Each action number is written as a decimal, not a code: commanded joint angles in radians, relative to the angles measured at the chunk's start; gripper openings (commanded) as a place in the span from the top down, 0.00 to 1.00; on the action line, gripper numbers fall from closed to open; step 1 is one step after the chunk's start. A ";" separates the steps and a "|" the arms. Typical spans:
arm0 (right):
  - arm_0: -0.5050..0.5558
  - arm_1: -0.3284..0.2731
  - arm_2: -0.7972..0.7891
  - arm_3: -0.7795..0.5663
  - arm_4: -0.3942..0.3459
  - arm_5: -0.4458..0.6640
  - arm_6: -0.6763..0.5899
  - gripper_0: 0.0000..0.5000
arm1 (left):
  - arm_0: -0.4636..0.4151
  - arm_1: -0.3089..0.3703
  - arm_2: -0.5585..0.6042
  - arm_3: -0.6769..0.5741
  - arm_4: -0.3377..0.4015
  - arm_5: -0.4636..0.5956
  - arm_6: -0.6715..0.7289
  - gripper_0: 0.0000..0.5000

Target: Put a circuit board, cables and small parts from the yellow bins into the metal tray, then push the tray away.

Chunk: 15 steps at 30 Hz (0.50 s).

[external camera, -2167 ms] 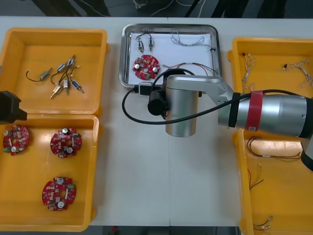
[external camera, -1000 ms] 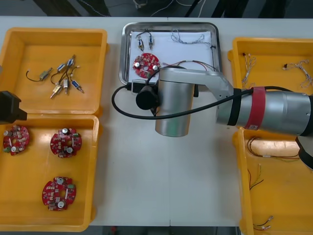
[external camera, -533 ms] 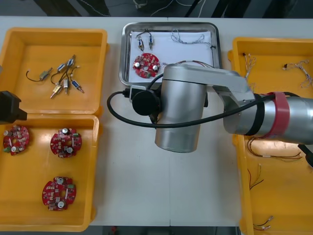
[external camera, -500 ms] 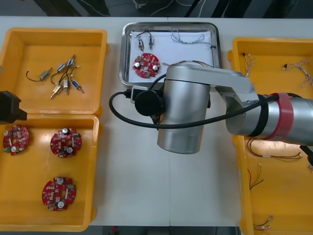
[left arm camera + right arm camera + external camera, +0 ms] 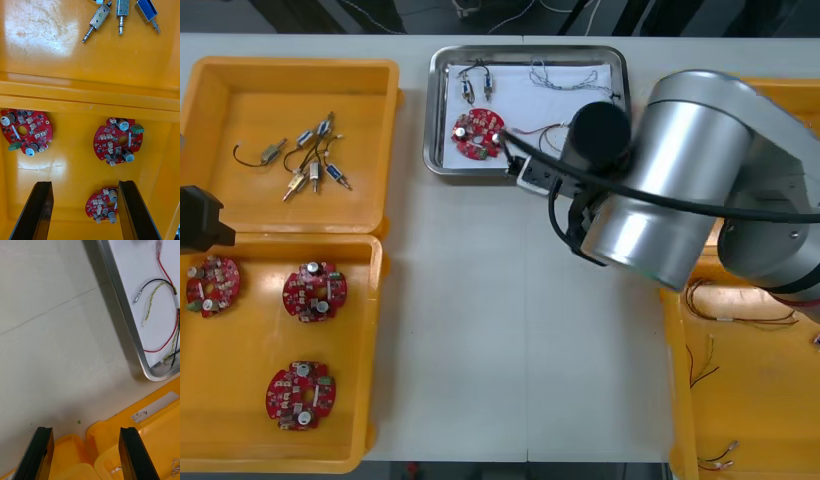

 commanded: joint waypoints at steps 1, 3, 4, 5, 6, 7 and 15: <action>0.074 -0.018 -0.145 -0.090 -0.007 0.006 -0.035 0.00 | 0.021 -0.004 0.031 -0.026 -0.008 0.007 -0.080 0.00; 0.106 -0.018 -0.199 -0.115 -0.007 0.006 -0.035 0.00 | 0.021 -0.004 0.031 -0.026 -0.008 0.007 -0.080 0.00; 0.133 -0.018 -0.239 -0.135 -0.007 0.006 -0.037 0.00 | 0.021 -0.004 0.031 -0.026 -0.008 0.007 -0.080 0.00; 0.162 -0.018 -0.279 -0.156 -0.011 0.006 -0.037 0.00 | 0.021 -0.004 0.031 -0.026 -0.008 0.007 -0.080 0.00; 0.178 -0.018 -0.299 -0.164 -0.017 0.006 -0.038 0.00 | 0.021 -0.004 0.031 -0.026 -0.008 0.007 -0.080 0.00; 0.212 -0.023 -0.346 -0.176 -0.033 0.006 -0.043 0.00 | 0.021 -0.004 0.031 -0.026 -0.008 0.007 -0.080 0.00; 0.419 -0.050 -0.699 -0.225 -0.161 0.006 -0.064 0.00 | 0.021 -0.004 0.031 -0.026 -0.008 0.007 -0.080 0.00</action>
